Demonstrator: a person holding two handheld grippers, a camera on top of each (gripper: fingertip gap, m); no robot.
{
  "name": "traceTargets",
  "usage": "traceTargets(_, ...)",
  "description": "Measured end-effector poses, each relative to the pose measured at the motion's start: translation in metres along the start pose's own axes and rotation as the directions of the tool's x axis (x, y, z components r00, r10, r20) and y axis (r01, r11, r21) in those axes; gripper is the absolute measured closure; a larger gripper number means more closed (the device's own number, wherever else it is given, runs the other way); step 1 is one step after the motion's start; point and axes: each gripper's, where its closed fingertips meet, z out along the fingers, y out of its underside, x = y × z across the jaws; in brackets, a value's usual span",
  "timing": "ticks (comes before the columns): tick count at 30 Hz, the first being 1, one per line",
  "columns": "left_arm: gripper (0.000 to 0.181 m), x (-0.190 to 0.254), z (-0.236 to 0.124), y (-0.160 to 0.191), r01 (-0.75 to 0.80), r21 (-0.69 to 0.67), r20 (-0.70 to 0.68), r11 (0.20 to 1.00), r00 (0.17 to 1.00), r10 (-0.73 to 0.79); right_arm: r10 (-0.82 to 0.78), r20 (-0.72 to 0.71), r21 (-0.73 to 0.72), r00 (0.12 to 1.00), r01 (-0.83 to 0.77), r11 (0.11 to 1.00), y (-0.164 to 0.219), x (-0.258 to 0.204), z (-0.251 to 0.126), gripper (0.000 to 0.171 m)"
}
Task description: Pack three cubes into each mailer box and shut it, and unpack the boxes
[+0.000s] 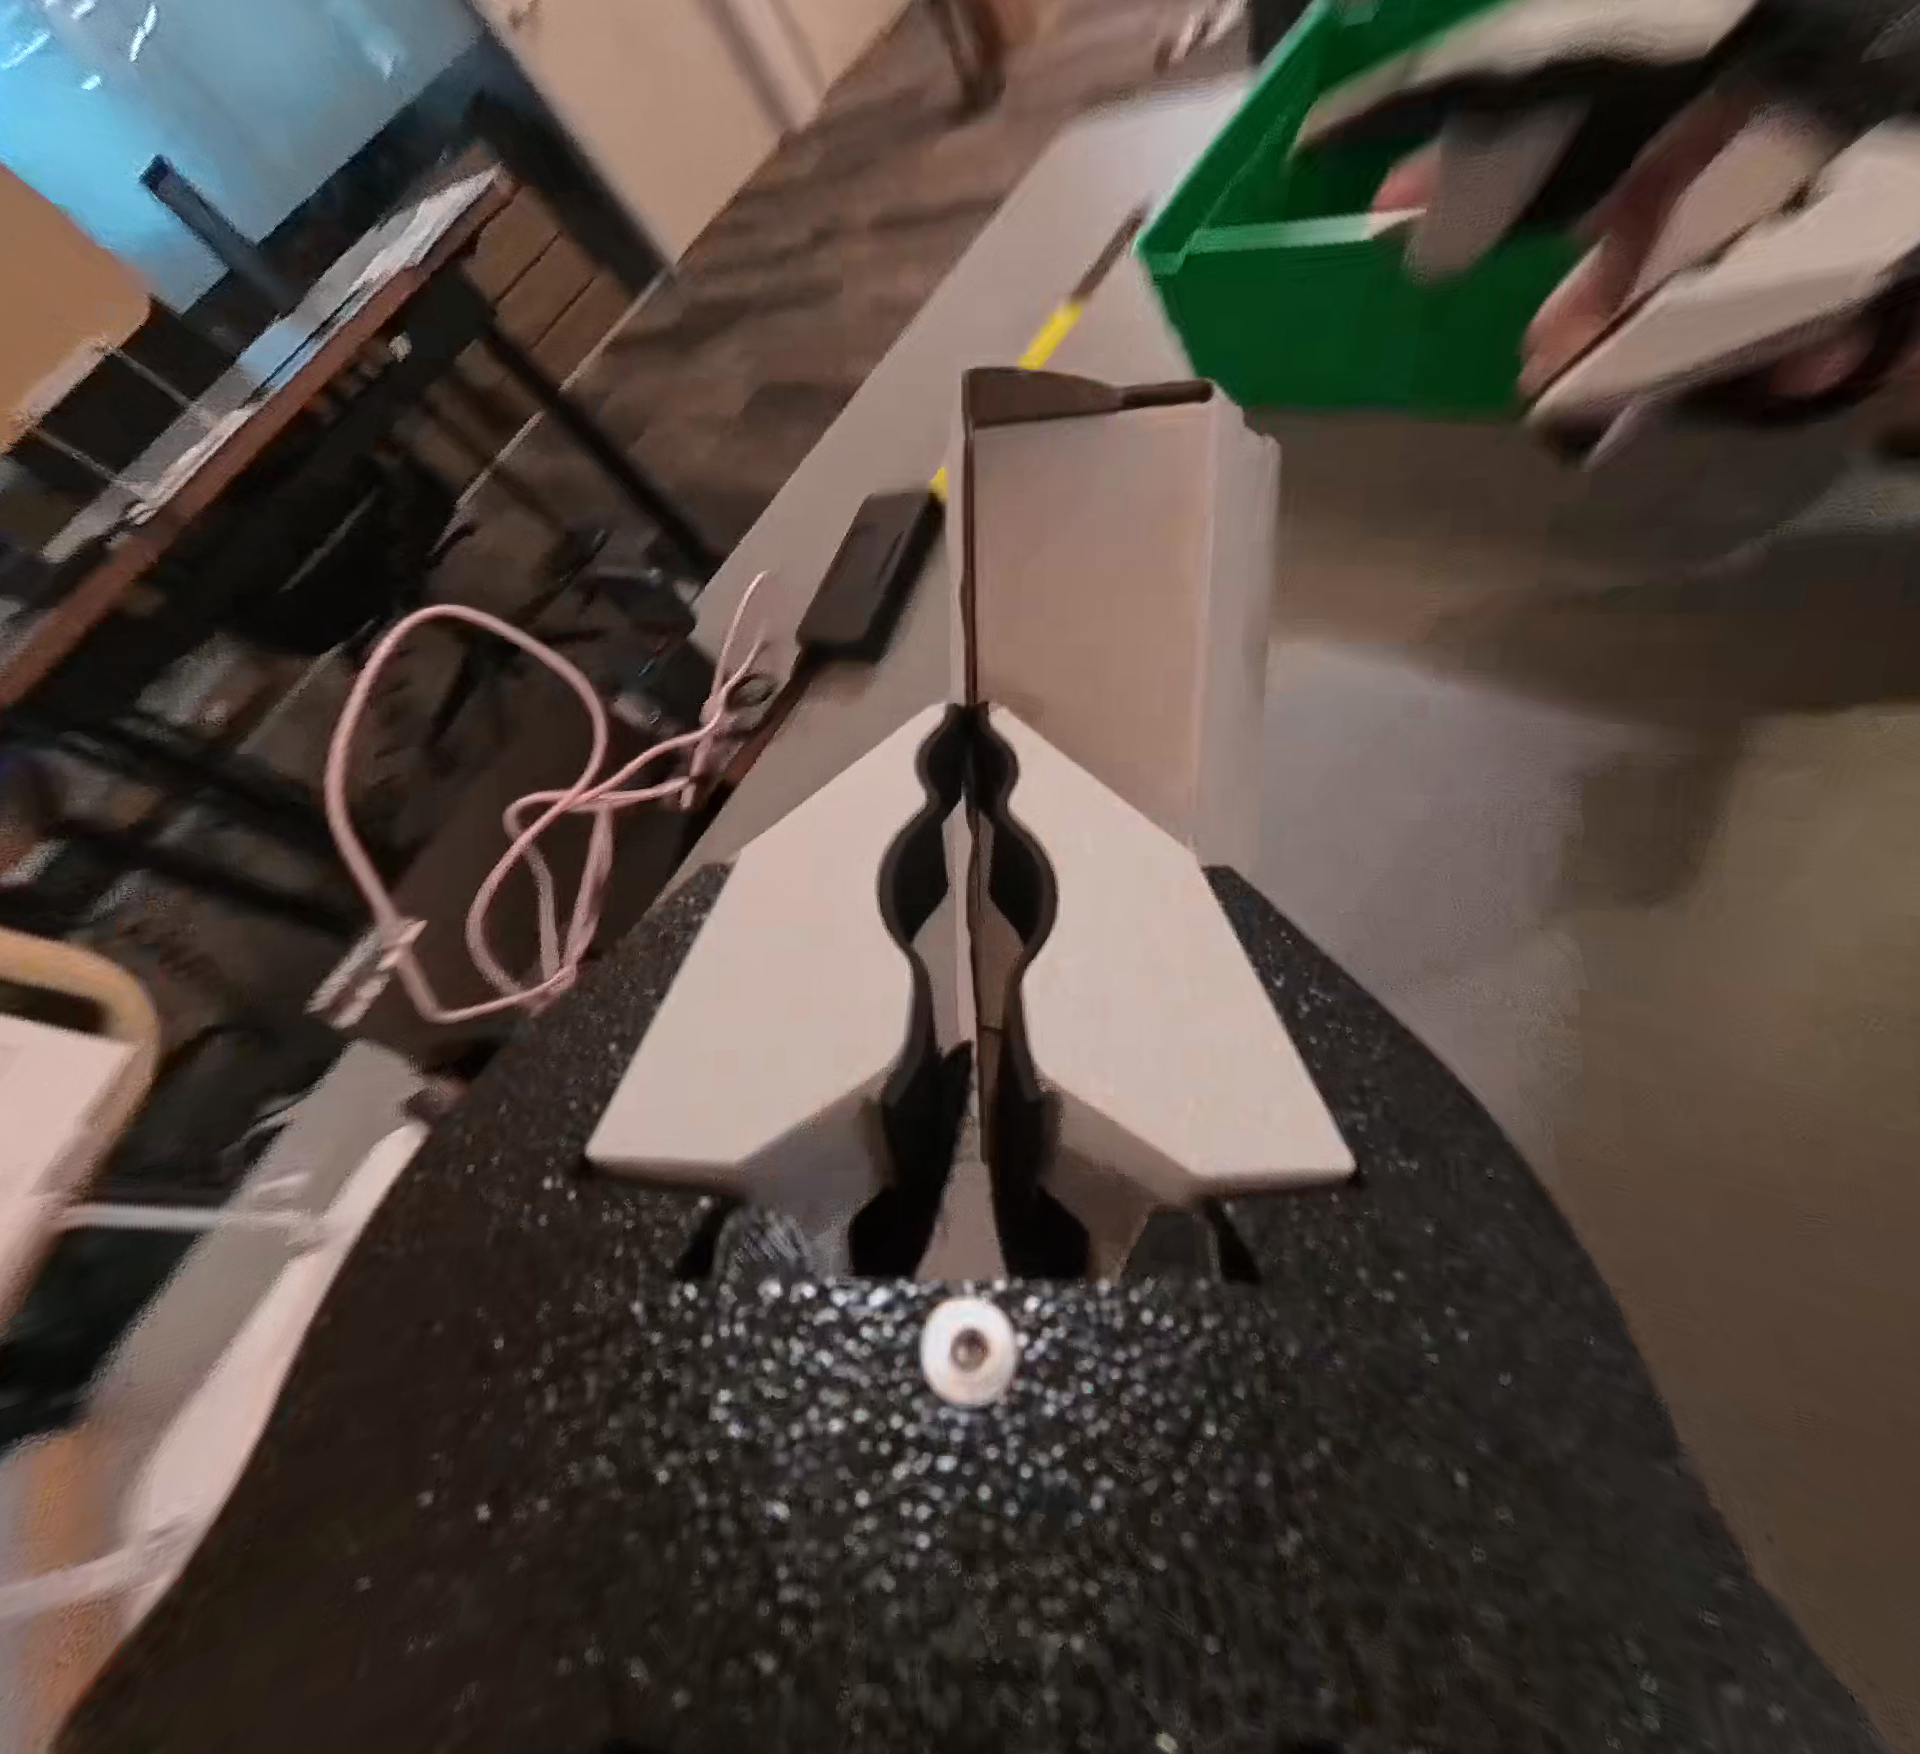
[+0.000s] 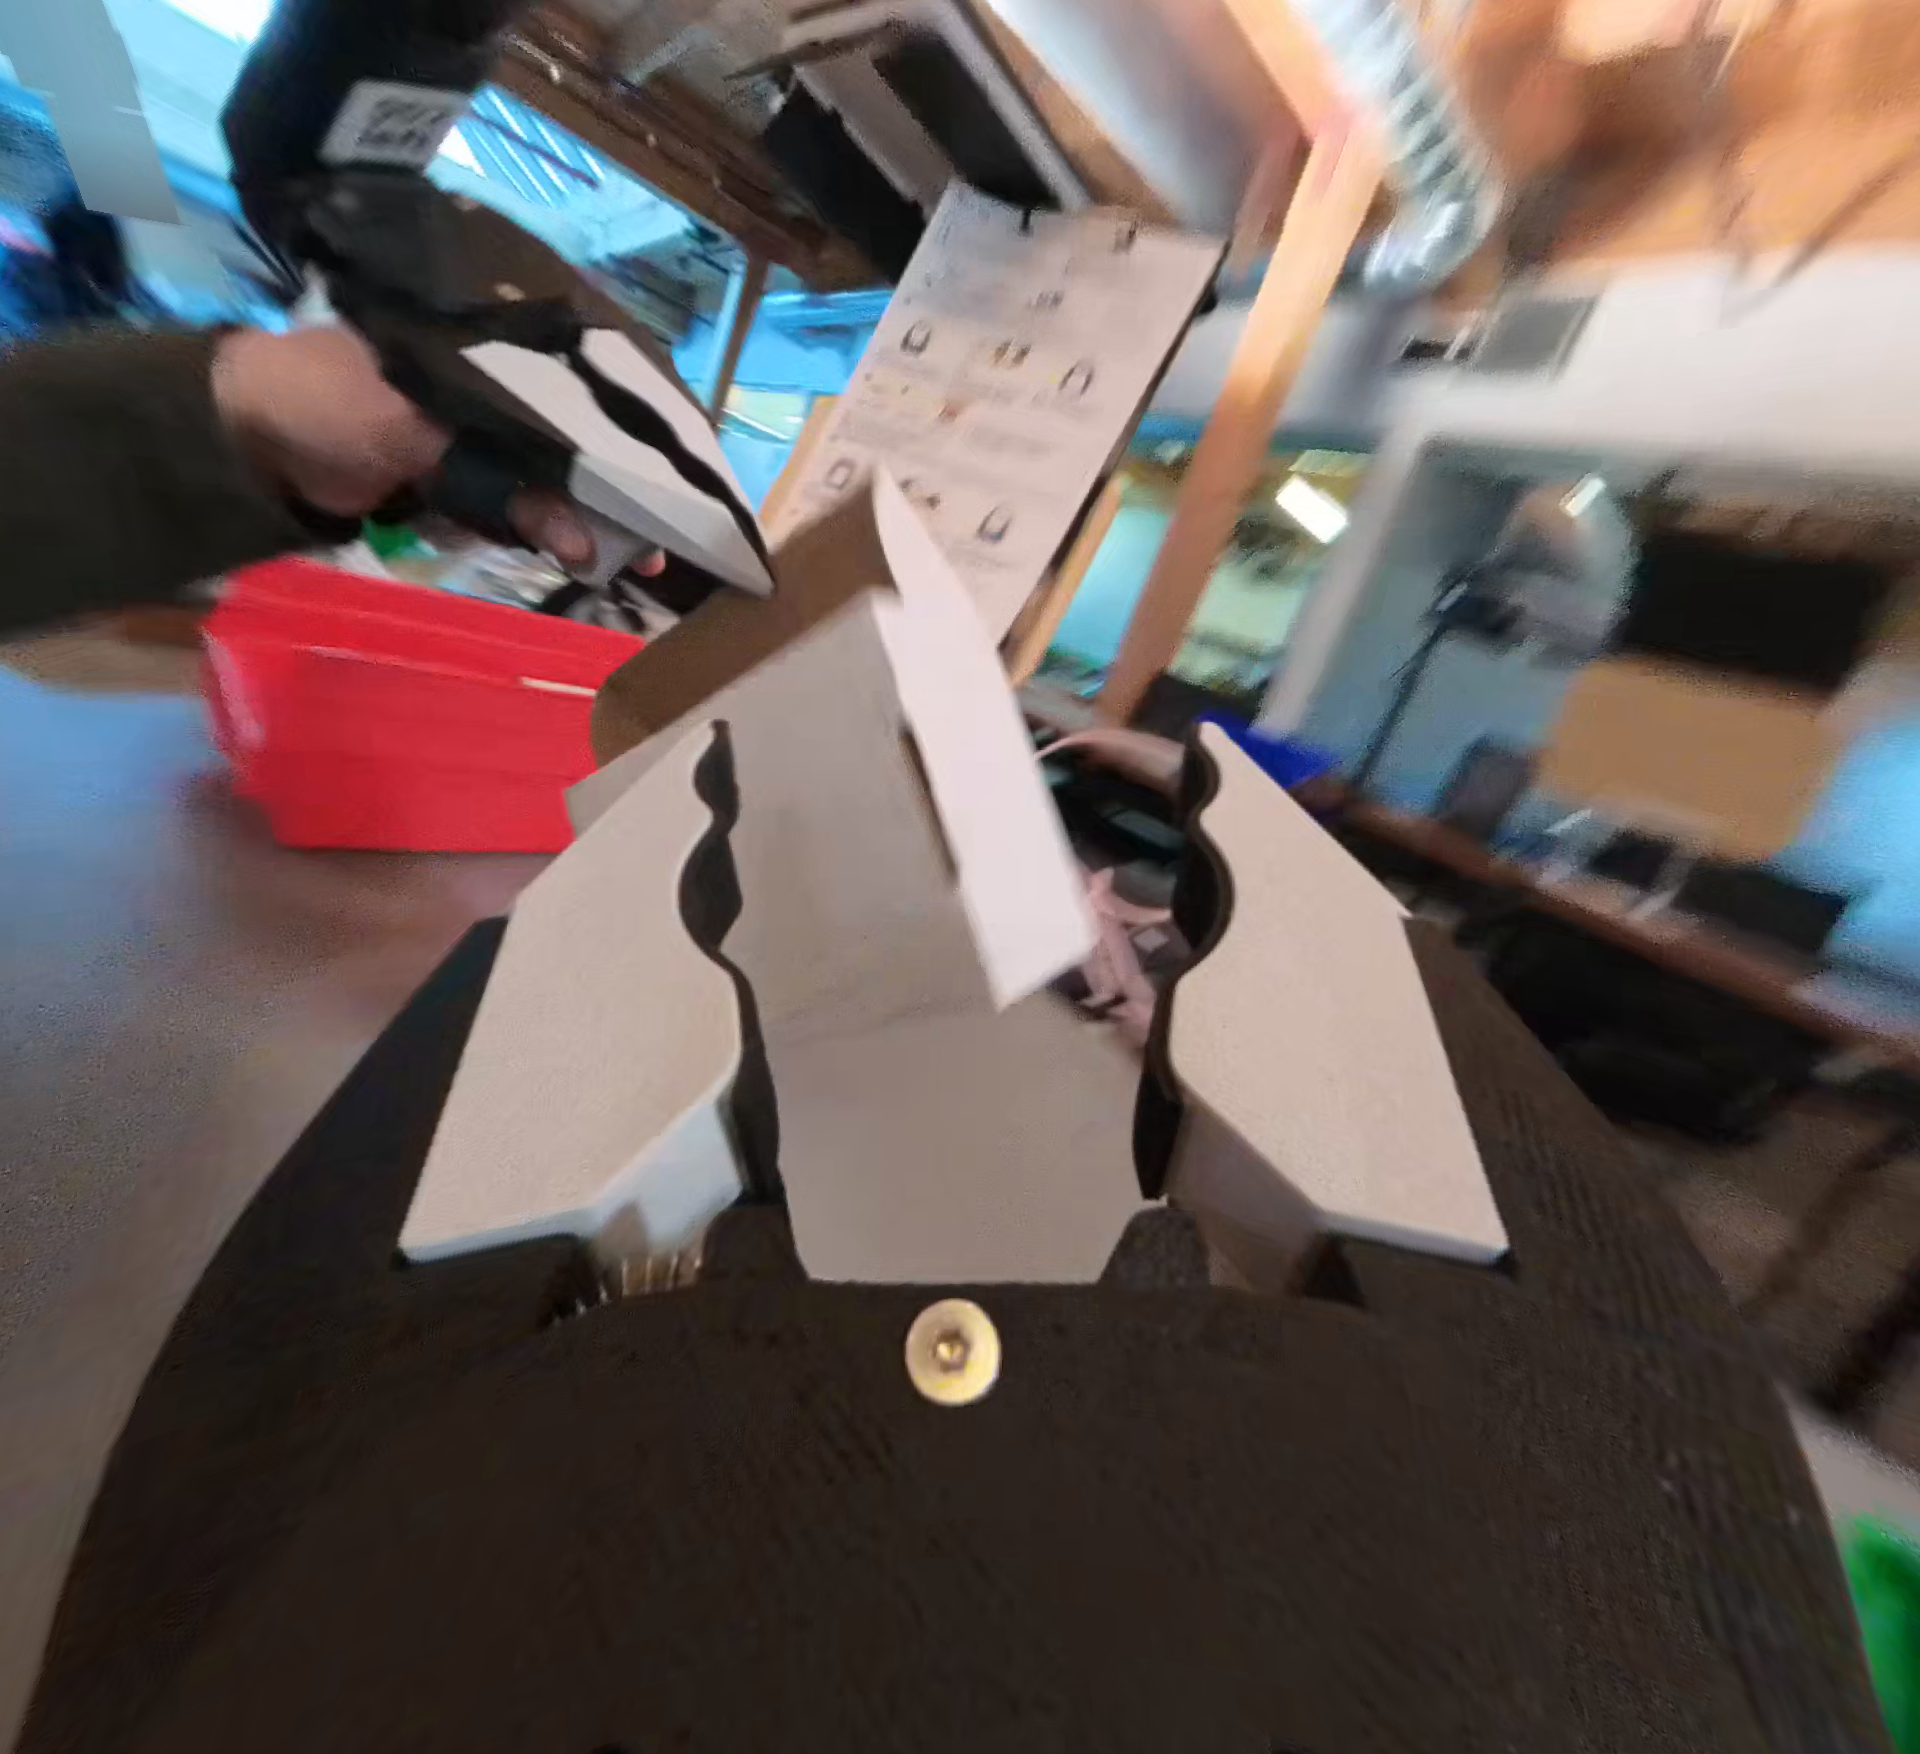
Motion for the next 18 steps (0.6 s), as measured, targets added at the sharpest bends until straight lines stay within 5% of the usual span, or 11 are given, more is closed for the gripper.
traceTargets(3, 0.181, 0.004, 0.019, 0.004, -0.127, -0.172, -0.008, 0.977, 0.992, 0.128, -0.373, 0.077, -0.053, 0.925, 0.377, 0.924, -0.014, -0.045, 0.011, 0.099)
traceTargets(7, 0.181, 0.021, 0.041, 0.013, -0.237, -0.325, -0.100, 0.915, 0.971, 0.216, -0.647, 0.312, -0.233, 0.695, 0.717, 0.657, 0.042, -0.098, 0.038, 0.100)
traceTargets(14, 0.181, 0.046, 0.051, 0.007, -0.319, -0.373, -0.171, 0.871, 0.947, 0.273, -0.660, 0.390, -0.516, 0.643, 0.746, 0.422, 0.107, -0.073, 0.034, 0.105)
traceTargets(18, 0.181, 0.060, 0.047, 0.007, -0.317, -0.388, -0.251, 0.865, 0.940, 0.232, -0.614, 0.400, -0.528, 0.680, 0.719, 0.453, 0.101, -0.084, 0.022, 0.112)
